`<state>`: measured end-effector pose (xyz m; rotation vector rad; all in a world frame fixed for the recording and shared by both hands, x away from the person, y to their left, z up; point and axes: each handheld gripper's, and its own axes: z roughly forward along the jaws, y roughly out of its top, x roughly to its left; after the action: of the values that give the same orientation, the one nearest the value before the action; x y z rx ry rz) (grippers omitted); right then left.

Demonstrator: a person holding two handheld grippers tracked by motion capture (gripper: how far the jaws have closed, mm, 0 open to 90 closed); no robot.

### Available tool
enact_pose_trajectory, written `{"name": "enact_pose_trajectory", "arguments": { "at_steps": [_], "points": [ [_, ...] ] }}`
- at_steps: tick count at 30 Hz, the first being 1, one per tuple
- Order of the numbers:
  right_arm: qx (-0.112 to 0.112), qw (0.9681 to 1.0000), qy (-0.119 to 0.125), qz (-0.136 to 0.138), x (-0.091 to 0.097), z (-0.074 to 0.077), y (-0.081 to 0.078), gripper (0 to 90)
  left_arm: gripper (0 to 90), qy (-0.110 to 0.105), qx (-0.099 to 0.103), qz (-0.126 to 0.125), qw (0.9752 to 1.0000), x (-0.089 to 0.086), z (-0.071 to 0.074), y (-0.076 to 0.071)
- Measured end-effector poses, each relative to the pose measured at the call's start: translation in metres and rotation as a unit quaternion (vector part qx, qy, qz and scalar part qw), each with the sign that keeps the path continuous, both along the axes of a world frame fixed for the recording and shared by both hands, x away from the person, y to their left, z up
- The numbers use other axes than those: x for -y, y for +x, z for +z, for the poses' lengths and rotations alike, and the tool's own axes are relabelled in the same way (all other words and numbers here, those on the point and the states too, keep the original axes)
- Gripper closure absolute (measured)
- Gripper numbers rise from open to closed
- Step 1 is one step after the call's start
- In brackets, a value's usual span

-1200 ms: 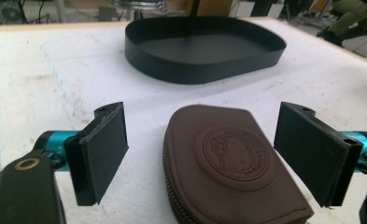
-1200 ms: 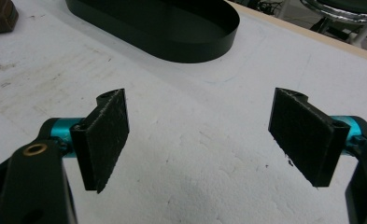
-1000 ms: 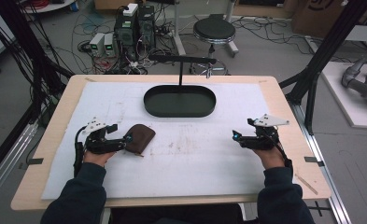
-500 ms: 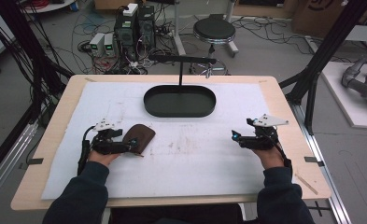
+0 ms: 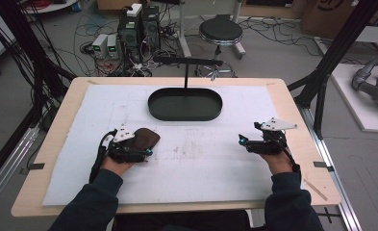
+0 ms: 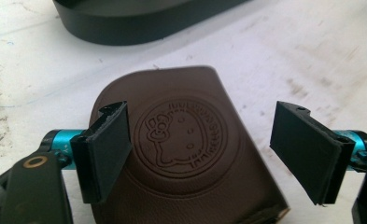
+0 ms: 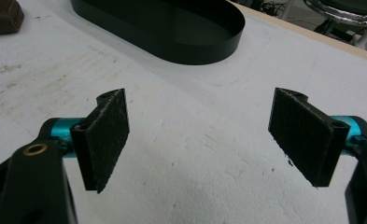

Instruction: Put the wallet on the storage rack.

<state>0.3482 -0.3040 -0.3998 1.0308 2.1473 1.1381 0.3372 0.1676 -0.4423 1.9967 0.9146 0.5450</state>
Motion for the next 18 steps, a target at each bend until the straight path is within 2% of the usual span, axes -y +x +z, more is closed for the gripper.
{"name": "enact_pose_trajectory", "arguments": {
  "at_steps": [3, 8, 12, 14, 18],
  "points": [
    [0.001, 1.0000, -0.001, 0.001, 0.000, 0.000, 0.000, 20.7, 17.4, 0.042, 0.015, -0.003, 0.9990, 0.008, -0.002, -0.002],
    [-0.001, 1.0000, -0.002, 0.000, -0.001, 0.000, 0.000, 20.7, 18.6, 0.081, 0.033, -0.005, 0.9962, 0.012, -0.004, -0.003],
    [-0.002, 1.0000, -0.003, -0.002, -0.001, 0.000, 0.000, 20.7, 23.2, 0.087, 0.039, 0.000, 0.9954, 0.010, -0.004, -0.002],
    [-0.002, 1.0000, -0.002, -0.004, 0.000, 0.000, 0.000, 20.7, 24.2, 0.080, 0.035, 0.005, 0.9962, 0.010, -0.003, -0.002],
    [0.001, 1.0000, 0.000, -0.007, 0.001, 0.001, -0.001, 20.8, 28.6, 0.036, 0.018, 0.012, 0.9991, 0.002, 0.000, 0.000]
  ]
}}
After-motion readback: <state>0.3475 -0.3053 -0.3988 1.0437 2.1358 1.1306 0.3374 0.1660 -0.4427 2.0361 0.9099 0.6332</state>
